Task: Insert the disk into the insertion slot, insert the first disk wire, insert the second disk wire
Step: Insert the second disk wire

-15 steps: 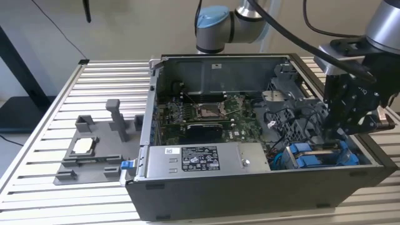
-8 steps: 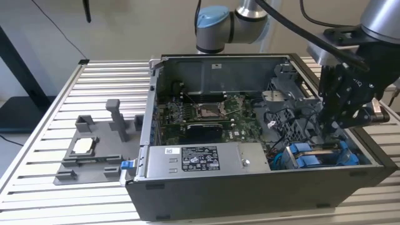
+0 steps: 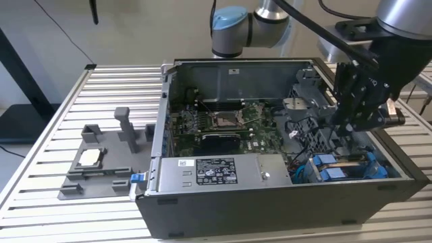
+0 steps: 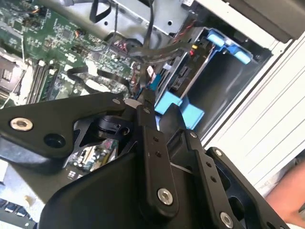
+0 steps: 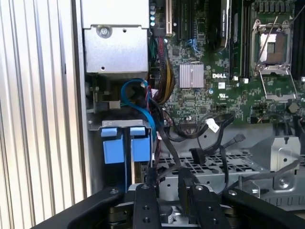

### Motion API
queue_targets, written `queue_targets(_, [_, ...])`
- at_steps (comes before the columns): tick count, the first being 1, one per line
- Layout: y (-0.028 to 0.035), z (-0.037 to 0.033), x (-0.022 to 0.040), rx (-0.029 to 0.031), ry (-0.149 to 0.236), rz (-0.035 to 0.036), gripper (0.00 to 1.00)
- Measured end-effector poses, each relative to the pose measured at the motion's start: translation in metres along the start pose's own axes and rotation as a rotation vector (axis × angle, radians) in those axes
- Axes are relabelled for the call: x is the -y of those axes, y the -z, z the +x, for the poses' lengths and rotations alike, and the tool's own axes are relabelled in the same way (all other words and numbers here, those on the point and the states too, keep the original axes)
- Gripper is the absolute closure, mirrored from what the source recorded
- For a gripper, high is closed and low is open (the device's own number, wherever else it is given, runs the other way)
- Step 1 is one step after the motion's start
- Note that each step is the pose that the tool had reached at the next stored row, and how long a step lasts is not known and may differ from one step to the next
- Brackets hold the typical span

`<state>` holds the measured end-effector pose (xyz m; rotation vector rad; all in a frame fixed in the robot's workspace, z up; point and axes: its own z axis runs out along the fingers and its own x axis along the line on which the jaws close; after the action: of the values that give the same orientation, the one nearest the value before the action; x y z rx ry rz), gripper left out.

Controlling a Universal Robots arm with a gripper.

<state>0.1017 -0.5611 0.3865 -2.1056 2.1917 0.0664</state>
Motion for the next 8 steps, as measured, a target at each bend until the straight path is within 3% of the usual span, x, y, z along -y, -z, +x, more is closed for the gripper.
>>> queue_targets(2, [0.0004, -0.0025, -0.0056, 0.004, 0.0, 0.0012, 0.67])
queue_targets(8, [-0.0009, -0.0199, -0.0179, 0.0039, 0.001, 0.0018, 0.67])
